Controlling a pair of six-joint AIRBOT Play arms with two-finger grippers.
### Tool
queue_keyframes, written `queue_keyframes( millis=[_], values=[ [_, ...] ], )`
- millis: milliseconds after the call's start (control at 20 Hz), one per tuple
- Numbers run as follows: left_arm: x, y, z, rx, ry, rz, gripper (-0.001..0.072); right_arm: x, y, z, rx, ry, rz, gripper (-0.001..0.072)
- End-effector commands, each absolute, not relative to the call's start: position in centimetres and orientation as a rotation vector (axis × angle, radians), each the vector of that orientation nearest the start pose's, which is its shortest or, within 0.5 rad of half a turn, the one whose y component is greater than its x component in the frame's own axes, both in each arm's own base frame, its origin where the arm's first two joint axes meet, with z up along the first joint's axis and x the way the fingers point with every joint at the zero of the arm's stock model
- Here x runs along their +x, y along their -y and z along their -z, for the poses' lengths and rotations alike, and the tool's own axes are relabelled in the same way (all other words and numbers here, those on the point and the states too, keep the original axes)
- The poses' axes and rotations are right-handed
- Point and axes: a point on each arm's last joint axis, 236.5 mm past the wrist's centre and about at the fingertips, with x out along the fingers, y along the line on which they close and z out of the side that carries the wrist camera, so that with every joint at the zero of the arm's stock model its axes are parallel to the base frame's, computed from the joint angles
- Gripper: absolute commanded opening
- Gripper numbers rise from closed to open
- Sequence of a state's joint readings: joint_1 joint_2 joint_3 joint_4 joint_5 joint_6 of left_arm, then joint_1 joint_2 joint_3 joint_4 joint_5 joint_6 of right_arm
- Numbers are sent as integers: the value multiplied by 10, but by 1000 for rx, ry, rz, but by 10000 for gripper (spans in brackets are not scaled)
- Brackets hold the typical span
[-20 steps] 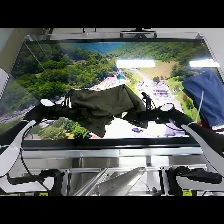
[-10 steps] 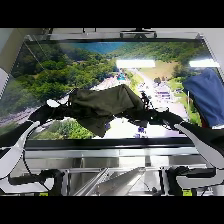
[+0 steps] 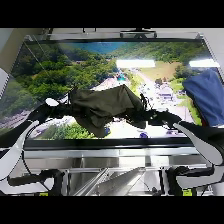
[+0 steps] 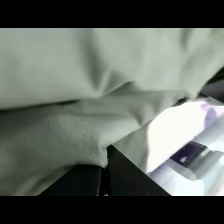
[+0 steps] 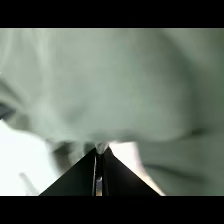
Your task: Fold the shirts.
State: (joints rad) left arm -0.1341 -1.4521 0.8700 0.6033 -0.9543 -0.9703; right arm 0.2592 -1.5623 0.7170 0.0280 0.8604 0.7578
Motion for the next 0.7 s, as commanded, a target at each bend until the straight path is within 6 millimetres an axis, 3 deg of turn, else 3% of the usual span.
queue_keyframes(
  millis=[0,150,250,350,450,550,650],
  values=[
    [353,205,7,-454,-1193,785,13,314,-270,31,876,-1225,-853,19],
    [382,173,-104,-417,-941,780,12,301,-214,15,618,-1230,-763,19],
    [393,134,-200,-374,-700,701,12,317,-164,-25,541,-1090,-646,18],
    [385,94,-293,-309,-463,599,22,338,-107,-88,481,-874,-516,18],
    [357,55,-381,-231,-233,469,23,346,-57,-166,435,-641,-396,19],
    [322,33,-442,-146,-69,357,23,338,-23,-249,353,-427,-305,18],
    [293,23,-479,-72,26,273,23,319,-16,-328,284,-235,-272,18]
  ],
)
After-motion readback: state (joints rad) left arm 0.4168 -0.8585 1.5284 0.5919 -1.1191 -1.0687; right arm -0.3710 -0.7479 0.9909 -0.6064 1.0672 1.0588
